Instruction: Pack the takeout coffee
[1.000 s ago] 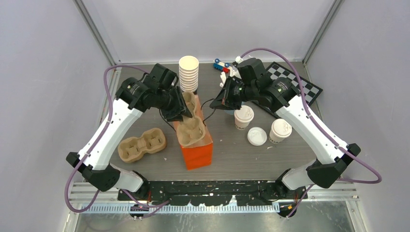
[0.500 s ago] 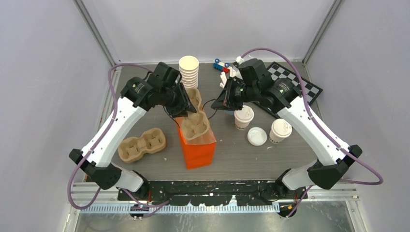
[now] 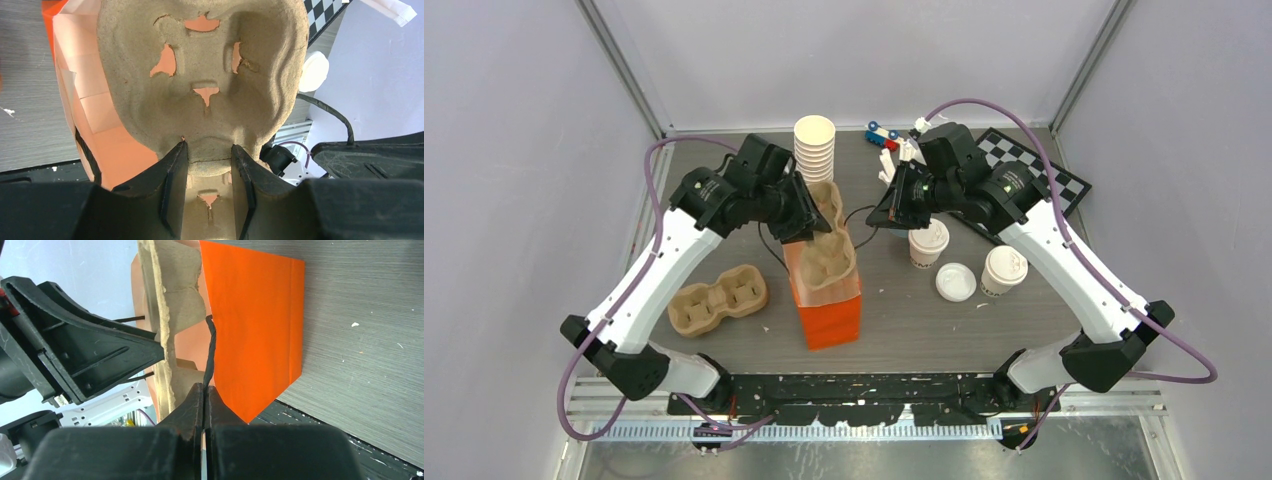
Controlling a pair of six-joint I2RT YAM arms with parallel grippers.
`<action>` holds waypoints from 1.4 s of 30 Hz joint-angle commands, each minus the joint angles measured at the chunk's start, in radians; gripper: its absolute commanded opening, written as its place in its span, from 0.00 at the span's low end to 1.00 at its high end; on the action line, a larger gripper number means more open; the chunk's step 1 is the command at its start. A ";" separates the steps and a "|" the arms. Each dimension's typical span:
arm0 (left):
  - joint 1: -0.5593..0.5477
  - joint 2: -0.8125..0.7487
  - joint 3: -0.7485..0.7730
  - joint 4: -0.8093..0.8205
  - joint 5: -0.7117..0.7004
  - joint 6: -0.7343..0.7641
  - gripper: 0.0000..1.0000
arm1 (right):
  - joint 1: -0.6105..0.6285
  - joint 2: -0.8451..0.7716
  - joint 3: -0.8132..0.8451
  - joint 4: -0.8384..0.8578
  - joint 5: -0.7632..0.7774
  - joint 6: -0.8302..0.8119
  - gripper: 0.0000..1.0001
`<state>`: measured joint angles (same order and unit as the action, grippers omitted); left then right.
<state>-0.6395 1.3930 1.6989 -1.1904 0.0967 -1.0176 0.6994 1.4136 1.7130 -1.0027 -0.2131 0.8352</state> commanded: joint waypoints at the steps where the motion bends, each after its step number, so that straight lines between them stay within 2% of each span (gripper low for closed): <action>1: -0.002 -0.036 -0.014 0.015 -0.010 -0.003 0.18 | 0.006 -0.036 0.038 0.011 0.012 -0.016 0.00; 16: -0.002 -0.049 -0.020 -0.103 -0.055 0.033 0.18 | 0.005 -0.038 0.032 0.013 0.019 -0.019 0.00; 42: -0.068 0.089 -0.013 -0.119 -0.150 0.048 0.18 | 0.006 -0.028 0.027 0.013 -0.006 -0.040 0.00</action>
<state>-0.6922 1.4624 1.6619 -1.2972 -0.0185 -0.9852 0.6994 1.4136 1.7176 -1.0107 -0.2077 0.8143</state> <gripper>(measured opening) 0.353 0.032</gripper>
